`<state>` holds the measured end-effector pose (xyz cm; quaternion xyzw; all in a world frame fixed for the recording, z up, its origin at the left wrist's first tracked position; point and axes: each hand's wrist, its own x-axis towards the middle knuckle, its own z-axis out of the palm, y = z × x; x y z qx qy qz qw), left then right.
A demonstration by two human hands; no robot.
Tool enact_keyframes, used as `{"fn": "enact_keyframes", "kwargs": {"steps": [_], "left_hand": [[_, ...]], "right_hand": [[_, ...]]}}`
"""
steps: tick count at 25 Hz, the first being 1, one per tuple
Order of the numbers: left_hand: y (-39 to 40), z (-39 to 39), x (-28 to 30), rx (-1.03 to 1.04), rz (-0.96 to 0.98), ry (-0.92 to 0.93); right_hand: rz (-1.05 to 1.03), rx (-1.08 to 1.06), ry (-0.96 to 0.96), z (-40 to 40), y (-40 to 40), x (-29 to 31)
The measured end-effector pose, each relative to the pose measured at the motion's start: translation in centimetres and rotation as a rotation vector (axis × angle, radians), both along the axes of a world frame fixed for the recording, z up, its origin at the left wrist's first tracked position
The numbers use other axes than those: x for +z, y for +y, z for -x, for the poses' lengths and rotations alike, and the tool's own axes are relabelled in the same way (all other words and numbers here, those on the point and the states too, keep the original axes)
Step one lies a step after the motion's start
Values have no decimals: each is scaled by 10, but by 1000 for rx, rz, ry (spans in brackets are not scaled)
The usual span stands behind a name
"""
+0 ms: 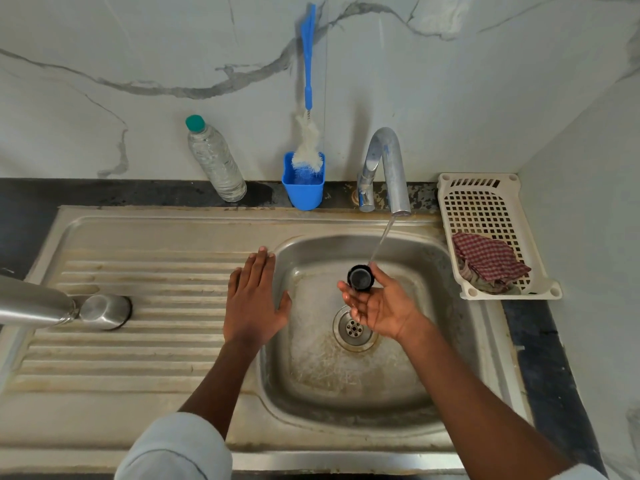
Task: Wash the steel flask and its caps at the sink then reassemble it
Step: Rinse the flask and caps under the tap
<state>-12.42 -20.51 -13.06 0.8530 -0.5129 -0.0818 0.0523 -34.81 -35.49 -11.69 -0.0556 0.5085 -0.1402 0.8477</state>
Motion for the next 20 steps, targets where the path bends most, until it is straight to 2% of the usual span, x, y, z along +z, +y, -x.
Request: {"fn": "enact_keyframes", "kwargs": {"steps": [3,6,10,13,17,20], "left_hand": [[0,1,0,2,4,6],[1,0,-1,3,-3,4],[1,1,-1,2,5,1],[1,0,-1,5,8,-4],[1,1,-1,3,8,-7],[0,1,1,6,17,9]], "right_hand": [[-71,-122,-1,0,-1,-2],[5,-54,-6,-4,1,-1],[-78,-161,-30,-3,-2,-8],[53,-77,-38,-2,1,-1],[364,-187,-21,3,-8,7],[267,-357,-288,-9,-10,15]]}}
